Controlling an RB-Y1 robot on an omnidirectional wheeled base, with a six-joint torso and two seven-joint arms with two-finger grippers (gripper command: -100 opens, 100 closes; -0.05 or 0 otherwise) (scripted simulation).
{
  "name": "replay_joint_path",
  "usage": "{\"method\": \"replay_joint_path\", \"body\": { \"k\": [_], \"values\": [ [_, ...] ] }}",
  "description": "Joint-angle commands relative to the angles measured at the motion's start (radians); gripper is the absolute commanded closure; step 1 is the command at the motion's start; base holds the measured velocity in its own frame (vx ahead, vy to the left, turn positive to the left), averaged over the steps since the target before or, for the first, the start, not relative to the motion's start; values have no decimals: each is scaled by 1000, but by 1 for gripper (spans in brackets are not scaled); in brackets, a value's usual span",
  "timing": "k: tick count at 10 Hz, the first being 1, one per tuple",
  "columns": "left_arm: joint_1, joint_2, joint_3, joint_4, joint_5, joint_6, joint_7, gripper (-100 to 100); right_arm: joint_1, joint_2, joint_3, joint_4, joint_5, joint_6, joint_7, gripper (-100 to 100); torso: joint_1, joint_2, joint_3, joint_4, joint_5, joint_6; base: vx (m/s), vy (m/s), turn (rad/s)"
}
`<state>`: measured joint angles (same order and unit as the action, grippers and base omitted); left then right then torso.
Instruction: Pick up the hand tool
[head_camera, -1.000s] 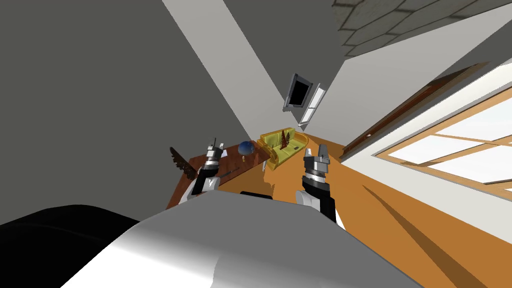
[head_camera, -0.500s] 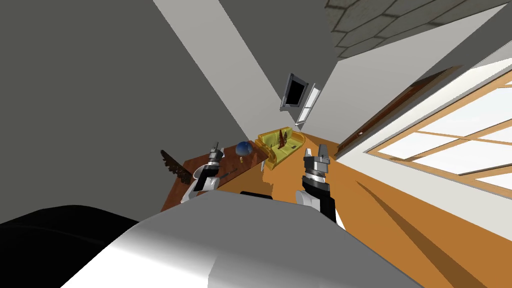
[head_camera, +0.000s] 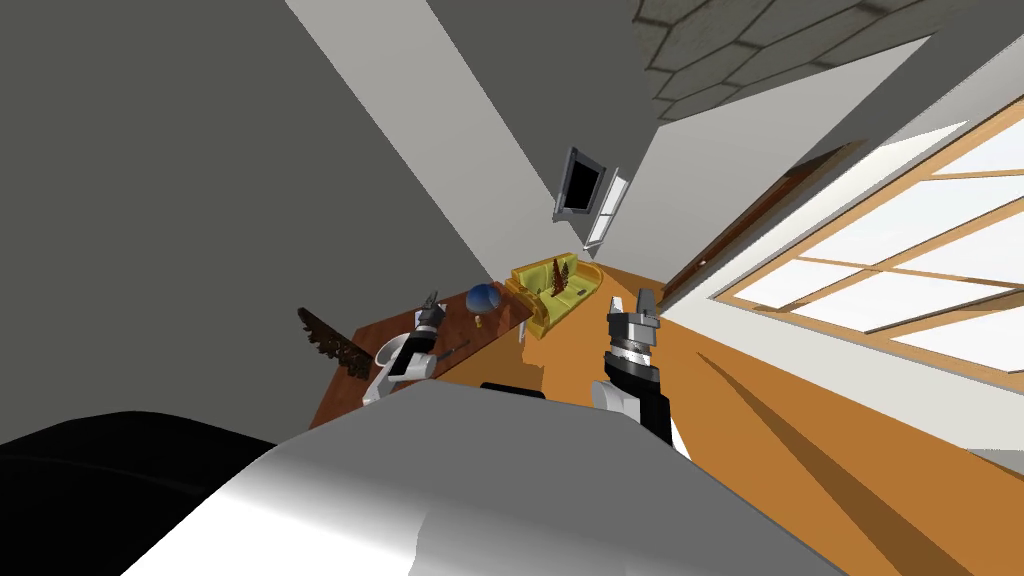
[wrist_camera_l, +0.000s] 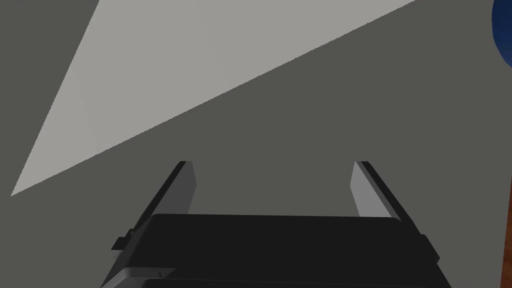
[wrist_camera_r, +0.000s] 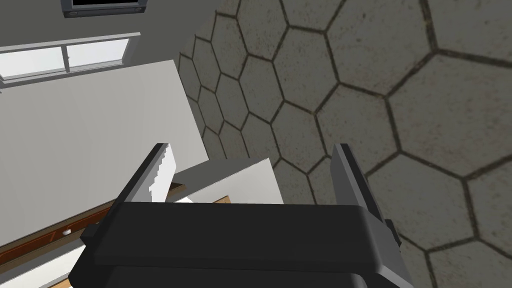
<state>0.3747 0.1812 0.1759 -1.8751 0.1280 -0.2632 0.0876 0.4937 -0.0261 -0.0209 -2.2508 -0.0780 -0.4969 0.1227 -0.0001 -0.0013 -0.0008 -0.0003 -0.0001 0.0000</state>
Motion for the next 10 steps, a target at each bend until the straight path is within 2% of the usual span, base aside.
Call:
{"method": "replay_joint_path", "body": {
  "k": [1,2,3,4,5,6,7,8,9,10],
  "values": [
    [-8,5,6,43,11,23,-1,-100,0,0,0,0,0,0,0,0,0,0,0,0,0,0,14,-1,-70],
    [-24,21,21,82,36,61,1,-100,0,0,0,0,0,0,0,0,0,0,0,0,0,0,15,-2,-146],
    [-24,21,21,103,36,61,1,-100,0,0,0,0,0,0,0,0,0,0,0,0,0,0,13,1,-61],
    [-39,37,35,156,61,87,3,-100,0,0,0,0,0,0,0,0,0,0,0,0,0,0,15,-3,-122],
    [-39,37,35,166,61,100,3,-100,0,0,0,0,0,0,0,0,0,0,0,0,0,0,10,1,-63],
    [-54,53,49,209,87,128,4,-100,0,0,0,0,0,0,0,0,0,1,0,0,0,0,10,-1,-103],
    [-54,53,49,229,87,140,4,-100,0,0,0,0,0,0,0,0,0,1,0,0,0,0,7,0,-84],
    [-69,69,64,266,113,177,6,-100,0,0,0,0,0,0,0,0,0,1,0,0,0,0,8,-1,-141],
    [-69,69,64,291,113,180,6,-100,0,0,0,0,0,0,0,0,0,1,0,0,0,0,8,3,-71],
    [-84,84,77,320,140,221,8,-100,0,0,0,0,0,0,0,0,0,1,0,0,0,-1,9,2,-108]
  ]
}}
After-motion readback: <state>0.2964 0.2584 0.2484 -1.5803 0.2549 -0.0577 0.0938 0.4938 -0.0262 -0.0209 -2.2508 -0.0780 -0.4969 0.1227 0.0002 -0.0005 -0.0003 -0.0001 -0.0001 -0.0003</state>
